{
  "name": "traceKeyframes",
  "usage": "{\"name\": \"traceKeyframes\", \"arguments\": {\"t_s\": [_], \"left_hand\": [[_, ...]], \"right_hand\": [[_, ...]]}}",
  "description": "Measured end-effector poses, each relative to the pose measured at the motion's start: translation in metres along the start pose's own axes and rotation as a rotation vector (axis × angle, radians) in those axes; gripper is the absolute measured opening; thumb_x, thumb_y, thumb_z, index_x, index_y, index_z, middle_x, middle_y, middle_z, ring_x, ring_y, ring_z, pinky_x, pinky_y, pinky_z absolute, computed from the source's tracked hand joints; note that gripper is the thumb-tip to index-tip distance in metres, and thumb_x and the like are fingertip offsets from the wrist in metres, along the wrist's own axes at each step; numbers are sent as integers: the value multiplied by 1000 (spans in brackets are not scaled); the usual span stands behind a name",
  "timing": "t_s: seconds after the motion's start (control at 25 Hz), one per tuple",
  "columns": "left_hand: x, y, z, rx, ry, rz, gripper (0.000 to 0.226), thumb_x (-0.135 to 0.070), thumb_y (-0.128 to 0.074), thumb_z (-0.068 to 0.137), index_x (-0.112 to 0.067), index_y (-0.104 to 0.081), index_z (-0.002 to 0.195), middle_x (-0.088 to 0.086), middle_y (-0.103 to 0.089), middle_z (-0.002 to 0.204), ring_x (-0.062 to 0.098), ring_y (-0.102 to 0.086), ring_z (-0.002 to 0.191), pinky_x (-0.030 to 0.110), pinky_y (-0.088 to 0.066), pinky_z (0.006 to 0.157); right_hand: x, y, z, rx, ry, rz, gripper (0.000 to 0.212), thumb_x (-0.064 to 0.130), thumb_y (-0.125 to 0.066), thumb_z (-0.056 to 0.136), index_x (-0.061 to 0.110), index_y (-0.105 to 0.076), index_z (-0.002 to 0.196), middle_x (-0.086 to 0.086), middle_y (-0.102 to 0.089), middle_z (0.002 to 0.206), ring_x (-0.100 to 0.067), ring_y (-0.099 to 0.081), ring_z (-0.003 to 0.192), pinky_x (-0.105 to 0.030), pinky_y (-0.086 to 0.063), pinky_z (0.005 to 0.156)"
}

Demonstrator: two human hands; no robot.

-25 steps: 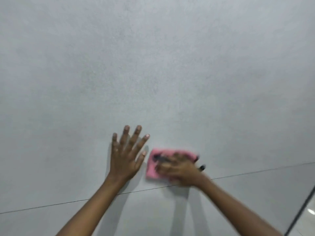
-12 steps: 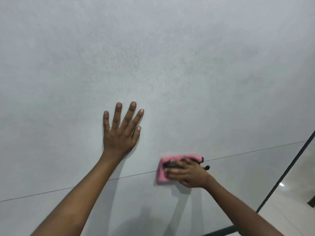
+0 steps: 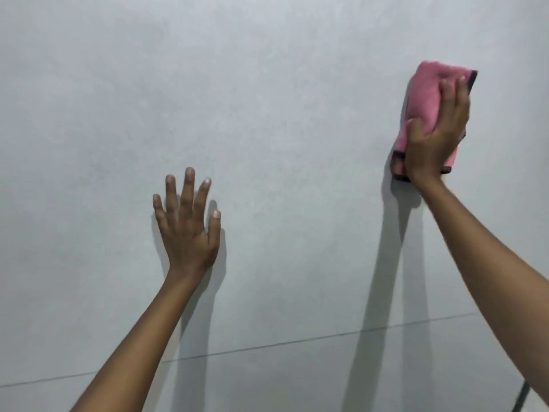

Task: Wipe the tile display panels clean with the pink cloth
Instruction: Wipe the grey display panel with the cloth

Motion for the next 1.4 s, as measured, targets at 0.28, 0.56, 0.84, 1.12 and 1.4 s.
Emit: {"name": "traceKeyframes", "arguments": {"t_s": [0.28, 0.56, 0.84, 1.12, 1.4], "left_hand": [[-2, -11, 29, 79, -1, 195, 57, -33, -31, 100, -26, -16, 155, 0, -8, 163, 28, -1, 150, 51, -1, 119], [-18, 11, 115, -68, -59, 64, 49, -29, -36, 103, -21, -30, 151, 4, -23, 160, 26, -13, 149, 43, 1, 119], [-18, 0, 168, -16, 13, 194, 55, -37, -23, 101, -32, -12, 155, -9, -1, 164, 21, 7, 150, 47, 4, 120], [-39, 13, 202, -75, 20, 34, 50, -34, -29, 99, -22, -36, 147, -2, -26, 159, 23, -12, 149, 47, -1, 119], [-86, -6, 299, -156, 68, 51, 58, -38, -22, 99, -24, -21, 155, -7, -8, 163, 22, 1, 151, 47, 3, 121]], "right_hand": [[72, -42, -221, 692, 1312, -47, 60, 40, -52, 80, 23, -54, 138, -3, -46, 148, -32, -31, 142, -50, -16, 116], [40, -30, 18, 169, 537, 0, 65, 33, -53, 81, 20, -45, 144, -12, -42, 150, -30, -37, 140, -41, -27, 114], [80, -46, 74, -21, 217, 33, 63, 38, -48, 83, 17, -50, 142, -9, -41, 151, -28, -38, 140, -43, -31, 112], [116, -74, 20, 364, 1174, -49, 62, 42, -53, 80, 15, -57, 136, -11, -50, 145, -35, -42, 137, -50, -34, 108], [39, -18, 212, -116, -376, -64, 65, 44, -42, 91, 24, -30, 152, -2, -14, 163, -25, -17, 148, -43, -17, 117]]}}
Point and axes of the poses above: each hand's wrist, its own z-axis towards the middle knuckle, its own y-axis out of the back of the hand, x = y × z, the point moved 2 cm from there along z, towards the middle knuckle
